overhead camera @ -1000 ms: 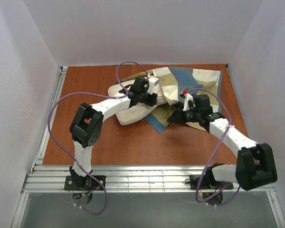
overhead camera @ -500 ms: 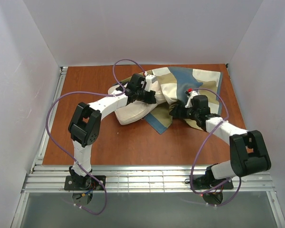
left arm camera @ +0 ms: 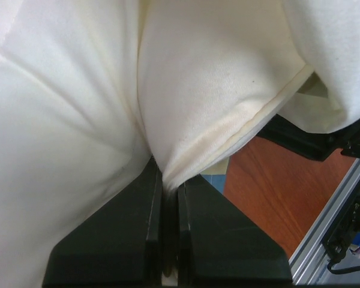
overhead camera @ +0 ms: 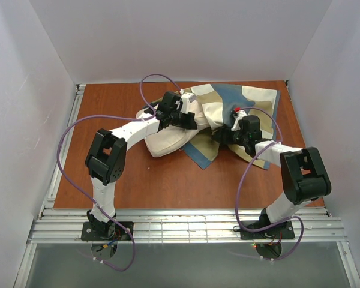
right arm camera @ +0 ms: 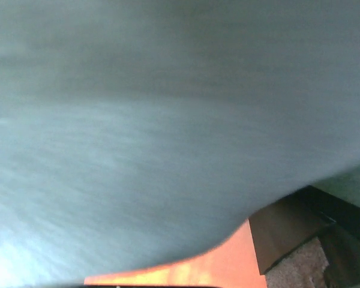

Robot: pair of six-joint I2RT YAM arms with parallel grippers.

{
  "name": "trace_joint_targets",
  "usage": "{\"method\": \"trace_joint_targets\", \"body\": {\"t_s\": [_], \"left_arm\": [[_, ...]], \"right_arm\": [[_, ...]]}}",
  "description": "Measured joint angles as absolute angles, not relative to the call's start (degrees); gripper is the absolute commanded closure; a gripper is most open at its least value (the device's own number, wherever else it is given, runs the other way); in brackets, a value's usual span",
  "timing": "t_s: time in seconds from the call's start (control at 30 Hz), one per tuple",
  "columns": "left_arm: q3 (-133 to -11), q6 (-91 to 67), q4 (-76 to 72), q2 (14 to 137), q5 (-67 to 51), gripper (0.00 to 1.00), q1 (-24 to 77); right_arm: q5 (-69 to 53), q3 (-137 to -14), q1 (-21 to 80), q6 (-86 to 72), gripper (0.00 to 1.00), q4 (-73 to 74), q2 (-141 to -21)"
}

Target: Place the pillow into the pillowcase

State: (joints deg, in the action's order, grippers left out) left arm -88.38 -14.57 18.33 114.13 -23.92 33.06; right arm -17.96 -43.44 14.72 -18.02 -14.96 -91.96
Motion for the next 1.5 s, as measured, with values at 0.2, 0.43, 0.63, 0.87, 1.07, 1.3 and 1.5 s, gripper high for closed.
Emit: {"method": "trace_joint_targets", "body": {"t_s": [0.2, 0.43, 0.63, 0.87, 1.07, 1.3, 1.5], "left_arm": [[-88.4, -15.8, 17.9, 114.1, -25.5, 1.00, 32.3], [-88.4, -16.2, 17.9, 114.1, -26.1, 1.00, 32.1], [-88.4, -16.2, 18.0, 114.2, -26.3, 1.00, 32.1], [-88.4, -16.6, 17.9, 114.8, -26.8, 1.00, 32.0], [-88.4, -16.6, 17.9, 115.1, -27.3, 1.00, 32.0], [-88.4, -16.6, 17.9, 115.1, -27.5, 1.00, 32.0], [-88.4, -16.6, 17.3, 115.1, -27.7, 1.00, 32.0]], "right_arm": [[-16.6, -44.2, 6.9, -11.5, 0.11, -13.2, -91.7], [-19.9, -50.6, 3.0, -5.5, 0.12, -7.6, -90.3], [-27.4, -42.9, 5.9, -8.4, 0.33, -4.0, -77.9], [-28.2, -36.8, 10.3, -10.5, 0.29, -3.4, -76.9], [-20.6, -36.8, 10.8, -11.6, 0.17, -7.0, -86.1], [-16.7, -38.6, 10.8, -12.3, 0.14, -14.2, -90.8], [-19.0, -43.6, 11.3, -14.0, 0.73, -19.6, -98.7]]}}
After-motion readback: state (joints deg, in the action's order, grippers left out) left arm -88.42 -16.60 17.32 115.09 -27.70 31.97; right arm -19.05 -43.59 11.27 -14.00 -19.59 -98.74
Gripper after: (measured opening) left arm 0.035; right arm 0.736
